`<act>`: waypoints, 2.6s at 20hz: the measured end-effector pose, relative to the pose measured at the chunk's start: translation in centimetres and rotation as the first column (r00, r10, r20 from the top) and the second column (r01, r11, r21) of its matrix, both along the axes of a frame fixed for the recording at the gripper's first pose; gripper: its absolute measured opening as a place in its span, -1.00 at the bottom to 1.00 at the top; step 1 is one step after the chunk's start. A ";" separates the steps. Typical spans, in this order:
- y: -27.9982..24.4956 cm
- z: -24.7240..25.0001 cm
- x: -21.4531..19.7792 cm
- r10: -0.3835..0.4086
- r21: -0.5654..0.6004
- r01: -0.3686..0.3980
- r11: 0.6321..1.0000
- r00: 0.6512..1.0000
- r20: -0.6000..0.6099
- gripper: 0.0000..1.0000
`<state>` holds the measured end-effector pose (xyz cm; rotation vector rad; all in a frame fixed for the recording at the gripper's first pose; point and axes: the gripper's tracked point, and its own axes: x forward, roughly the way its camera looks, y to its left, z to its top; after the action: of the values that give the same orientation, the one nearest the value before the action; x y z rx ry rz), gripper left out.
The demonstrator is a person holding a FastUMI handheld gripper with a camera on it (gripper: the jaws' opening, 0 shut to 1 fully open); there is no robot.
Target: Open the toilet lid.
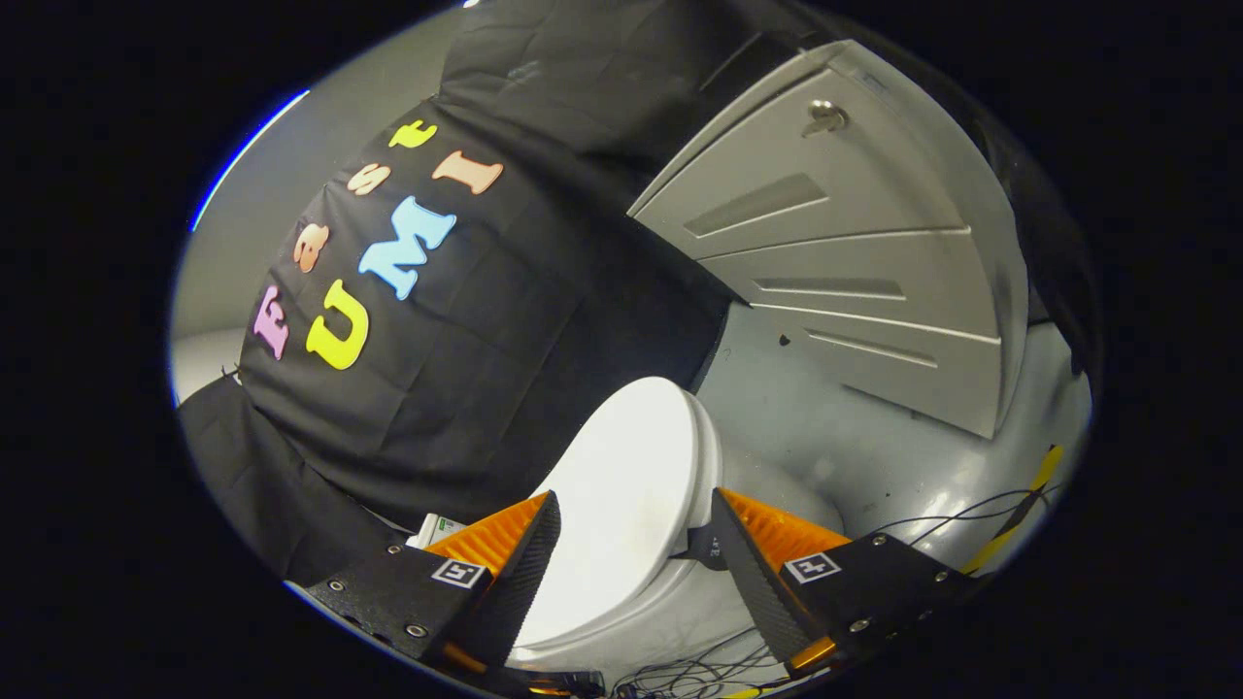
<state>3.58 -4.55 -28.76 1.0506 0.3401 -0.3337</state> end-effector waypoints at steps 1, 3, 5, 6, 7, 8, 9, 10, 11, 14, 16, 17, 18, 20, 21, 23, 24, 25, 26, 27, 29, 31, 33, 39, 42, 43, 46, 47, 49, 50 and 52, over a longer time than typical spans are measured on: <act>0.0 -0.7 0.0 -0.006 0.012 0.006 1.000 1.000 -0.012 0.92; 0.0 -1.6 0.0 -0.020 0.043 0.021 0.999 0.999 -0.030 0.92; -0.6 -1.8 -0.1 -0.047 0.086 0.047 0.995 0.999 -0.004 0.91; -1.0 -1.9 -0.3 -0.063 0.105 0.062 0.993 0.998 0.004 0.91; -1.4 -2.1 -0.7 -0.081 0.101 0.080 0.992 0.997 0.005 0.90; -2.1 -2.9 -1.1 -0.097 0.089 0.098 0.991 0.995 -0.015 0.91; -2.1 -3.2 -1.0 -0.109 0.089 0.111 0.990 0.994 -0.023 0.90; -2.2 -3.4 -0.9 -0.111 0.099 0.113 0.989 0.993 -0.029 0.90; -2.0 -3.7 -0.8 -0.106 0.111 0.109 0.988 0.994 -0.038 0.89; -0.9 -5.2 -0.8 -0.076 0.153 0.086 0.985 0.995 -0.066 0.88; -0.3 -5.8 -0.7 -0.070 0.191 0.083 0.978 0.995 -0.070 0.71; -0.1 -6.0 -0.7 -0.075 0.207 0.088 0.974 0.995 -0.072 0.53; 0.1 -6.2 -0.8 -0.077 0.222 0.092 0.971 0.994 -0.072 0.44; 0.3 -6.6 -0.8 -0.085 0.241 0.100 0.965 0.994 -0.073 0.11; 0.5 -6.7 -0.8 -0.086 0.247 0.102 0.964 0.994 -0.073 -0.08; 0.4 -6.8 -0.7 -0.090 0.261 0.106 0.960 0.993 -0.072 -0.25; 0.3 -6.9 -0.6 -0.093 0.263 0.109 0.959 0.993 -0.073 -0.44; 0.4 -6.9 -0.6 -0.092 0.265 0.109 0.958 0.993 -0.073 -0.64; 0.4 -6.9 -0.6 -0.091 0.267 0.108 0.958 0.993 -0.073 -0.72; 0.4 -6.7 -0.7 -0.087 0.273 0.102 0.957 0.994 -0.065 -0.77; 0.2 -6.5 -0.7 -0.097 0.292 0.108 0.950 0.994 -0.054 -0.92; 0.2 -6.6 -0.4 -0.111 0.291 0.126 0.948 0.992 -0.066 -1.00; 0.5 -6.7 -0.3 -0.104 0.285 0.126 0.950 0.990 -0.091 -1.00; 0.2 -4.9 -0.2 -0.065 0.264 0.096 0.960 0.990 -0.124 -1.00; 0.5 -3.8 0.2 -0.056 0.251 0.083 0.964 0.992 -0.111 -1.00; 0.5 -3.4 0.3 -0.053 0.250 0.079 0.965 0.993 -0.109 -1.00; 0.6 -2.4 0.5 -0.027 0.223 0.050 0.974 0.994 -0.103 -1.00; 0.8 -2.0 0.6 -0.018 0.210 0.038 0.977 0.995 -0.098 -1.00; 0.7 -0.9 0.9 -0.008 0.194 0.025 0.981 0.996 -0.086 -1.00; 0.6 -0.2 1.0 -0.005 0.187 0.020 0.982 0.997 -0.079 -1.00; 1.0 1.2 1.3 0.008 0.157 0.002 0.988 0.998 -0.063 -1.00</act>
<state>4.83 -3.55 -27.59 1.1953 0.4302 -0.3417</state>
